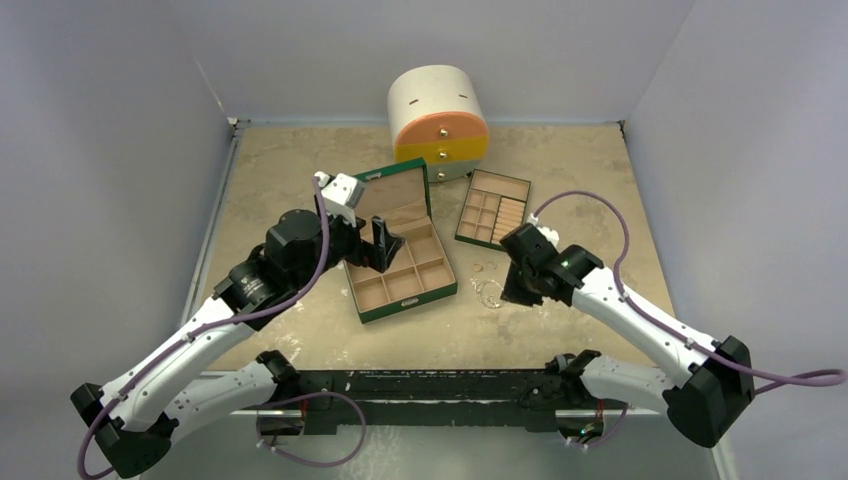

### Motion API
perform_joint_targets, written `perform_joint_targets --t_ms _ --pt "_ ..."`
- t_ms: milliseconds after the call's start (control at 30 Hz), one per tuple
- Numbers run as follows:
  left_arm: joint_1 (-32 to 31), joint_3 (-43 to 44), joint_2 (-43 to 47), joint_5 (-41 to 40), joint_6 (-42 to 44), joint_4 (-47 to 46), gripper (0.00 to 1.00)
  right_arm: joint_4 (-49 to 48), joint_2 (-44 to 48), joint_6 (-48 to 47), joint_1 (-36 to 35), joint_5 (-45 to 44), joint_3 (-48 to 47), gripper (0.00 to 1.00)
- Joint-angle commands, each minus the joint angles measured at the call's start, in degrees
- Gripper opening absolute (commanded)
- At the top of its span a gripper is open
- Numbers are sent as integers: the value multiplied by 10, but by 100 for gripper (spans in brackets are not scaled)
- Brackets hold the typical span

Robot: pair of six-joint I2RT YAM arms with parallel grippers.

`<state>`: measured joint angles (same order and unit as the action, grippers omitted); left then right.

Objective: Organize the mixed jewelry

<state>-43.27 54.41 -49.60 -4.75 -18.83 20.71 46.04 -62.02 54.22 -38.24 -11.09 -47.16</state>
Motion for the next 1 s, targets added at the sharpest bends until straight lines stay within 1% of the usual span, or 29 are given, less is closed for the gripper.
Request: perform_joint_targets --t_ms 0,67,233,400,567,633,733,967 --pt "-1 9 18 -22 7 -16 97 -8 -30 -85 -3 -26 -71 0" --pt "-1 9 22 -27 8 -14 96 -28 -49 -118 -3 -22 -102 0" --pt "-1 10 33 -44 8 -10 96 -93 -99 -206 -5 20 -154 0" --pt "-1 6 41 -60 6 -13 96 -111 -169 -262 -26 48 -233 0" --pt "-1 6 47 -81 5 -12 96 -103 -239 -288 -54 14 -292 0" --pt "-1 6 51 -88 3 -11 96 -108 -266 -299 -55 20 -302 0" --pt "-1 4 57 -99 2 -12 96 -119 -296 -305 -62 42 -308 0" --pt "-1 3 59 -106 0 -14 96 -126 -342 -299 -77 30 -298 0"
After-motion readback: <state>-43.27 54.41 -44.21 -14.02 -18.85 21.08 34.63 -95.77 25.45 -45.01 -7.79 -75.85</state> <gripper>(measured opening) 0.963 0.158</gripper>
